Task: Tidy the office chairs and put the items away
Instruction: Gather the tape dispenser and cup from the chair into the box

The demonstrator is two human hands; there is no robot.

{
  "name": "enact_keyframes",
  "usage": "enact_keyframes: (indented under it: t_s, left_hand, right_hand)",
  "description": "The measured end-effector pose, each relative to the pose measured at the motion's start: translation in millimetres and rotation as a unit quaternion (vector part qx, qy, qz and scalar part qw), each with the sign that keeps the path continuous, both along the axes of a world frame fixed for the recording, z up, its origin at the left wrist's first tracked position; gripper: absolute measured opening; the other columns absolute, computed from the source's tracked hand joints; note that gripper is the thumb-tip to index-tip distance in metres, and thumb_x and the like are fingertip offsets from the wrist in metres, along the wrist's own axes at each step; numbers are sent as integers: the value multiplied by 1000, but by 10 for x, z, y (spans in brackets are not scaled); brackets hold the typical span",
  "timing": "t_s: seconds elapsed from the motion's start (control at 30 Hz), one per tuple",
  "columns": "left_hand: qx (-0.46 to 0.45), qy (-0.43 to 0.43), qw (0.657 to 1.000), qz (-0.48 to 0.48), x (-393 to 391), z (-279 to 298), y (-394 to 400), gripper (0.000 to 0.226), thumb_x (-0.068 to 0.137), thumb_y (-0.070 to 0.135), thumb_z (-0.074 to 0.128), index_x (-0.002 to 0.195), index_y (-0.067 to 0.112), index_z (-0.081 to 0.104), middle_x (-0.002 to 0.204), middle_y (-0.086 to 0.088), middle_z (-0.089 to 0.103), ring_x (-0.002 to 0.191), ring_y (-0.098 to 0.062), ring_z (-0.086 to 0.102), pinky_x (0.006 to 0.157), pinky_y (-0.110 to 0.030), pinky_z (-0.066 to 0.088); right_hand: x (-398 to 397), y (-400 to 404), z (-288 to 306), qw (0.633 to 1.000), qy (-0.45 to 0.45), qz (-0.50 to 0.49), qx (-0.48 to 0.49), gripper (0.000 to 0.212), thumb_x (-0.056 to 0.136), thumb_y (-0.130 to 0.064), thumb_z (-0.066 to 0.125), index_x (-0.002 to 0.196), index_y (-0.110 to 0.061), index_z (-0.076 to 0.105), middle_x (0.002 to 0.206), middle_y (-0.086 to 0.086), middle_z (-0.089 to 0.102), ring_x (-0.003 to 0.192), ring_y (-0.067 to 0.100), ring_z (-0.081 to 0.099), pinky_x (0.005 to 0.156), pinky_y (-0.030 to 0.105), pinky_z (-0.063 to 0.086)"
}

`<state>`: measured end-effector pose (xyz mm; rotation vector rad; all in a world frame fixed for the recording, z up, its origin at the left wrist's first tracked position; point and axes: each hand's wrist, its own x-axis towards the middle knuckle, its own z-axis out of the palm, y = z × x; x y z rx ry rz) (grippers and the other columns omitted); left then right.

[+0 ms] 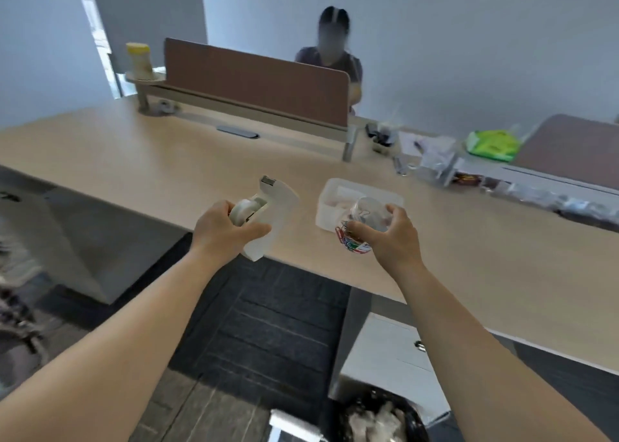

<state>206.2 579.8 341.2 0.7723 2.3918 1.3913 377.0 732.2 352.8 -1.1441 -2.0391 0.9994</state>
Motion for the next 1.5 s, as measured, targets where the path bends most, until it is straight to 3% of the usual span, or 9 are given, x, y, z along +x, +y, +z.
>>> enact_keyframes:
  t_s: [0.27,0.43,0.57,0.73,0.87,1.1,1.2,1.37,1.5]
  left_hand:
    - [0,-50,997,-51,296,-21,1168,35,75,35,68,96,9,57,92,-6,57,82,-23,51,56,-26,39]
    - [8,-116,992,-45,231,-128,1817,48,70,31,73,110,8,60,105,-10,62,99,-29,58,90,-45,51]
    - [-23,-156,986,-51,71,-229,2413,68,51,39,69,110,8,57,98,-7,60,93,-26,56,83,-40,51]
    - [-83,-161,981,-73,-168,-418,3197,47,67,32,72,105,7,59,92,-6,58,92,-28,59,80,-37,49]
    - [-147,-173,967,-118,-221,-618,3643,32,72,36,70,80,9,54,66,-1,53,62,-17,50,54,-28,37]
    - [-270,-160,932,-179,-137,-990,4156,41,71,35,69,96,6,57,94,-8,60,97,-30,62,91,-38,52]
    - [-320,-158,915,-186,-23,-1116,4253,41,74,35,66,101,6,56,92,-8,60,85,-28,62,74,-33,54]
    - [-348,-101,914,-183,159,-1254,4345,33,79,35,61,95,8,52,74,-3,51,85,-27,56,79,-31,48]
    - [-339,-119,915,-183,88,-1132,4337,40,79,39,60,102,6,56,83,-6,51,81,-25,55,72,-30,46]
  right_hand:
    - [599,869,-154,994,-20,-102,-14,71,71,-30,73,128,-1,43,128,19,54,116,34,51,100,43,41]
    - [562,1345,-287,991,-17,-127,-41,73,70,-24,75,130,-1,40,132,18,50,120,34,47,101,43,39]
    - [352,1788,-375,988,-5,-147,-53,70,69,-20,74,128,-2,40,130,17,51,118,34,47,98,43,40]
    - [62,2341,-565,983,13,-166,-81,71,68,-20,75,127,-3,40,130,14,50,118,31,48,98,43,42]
    - [-24,2673,-742,978,24,-180,-100,74,67,-21,76,129,-4,39,132,11,49,120,29,48,94,38,42]
    - [0,3043,-976,972,44,-193,-129,76,68,-20,76,132,-7,37,124,8,49,119,26,48,88,30,40]
    - [51,3110,-1081,971,48,-191,-137,79,68,-20,77,133,-7,35,132,10,48,119,25,49,88,28,39]
    - [190,3155,-1186,969,49,-191,-148,80,67,-21,77,134,-9,35,127,6,48,119,25,49,87,28,39]
    - [201,3145,-1162,971,44,-184,-145,78,66,-20,77,132,-8,36,116,3,48,117,25,50,85,29,40]
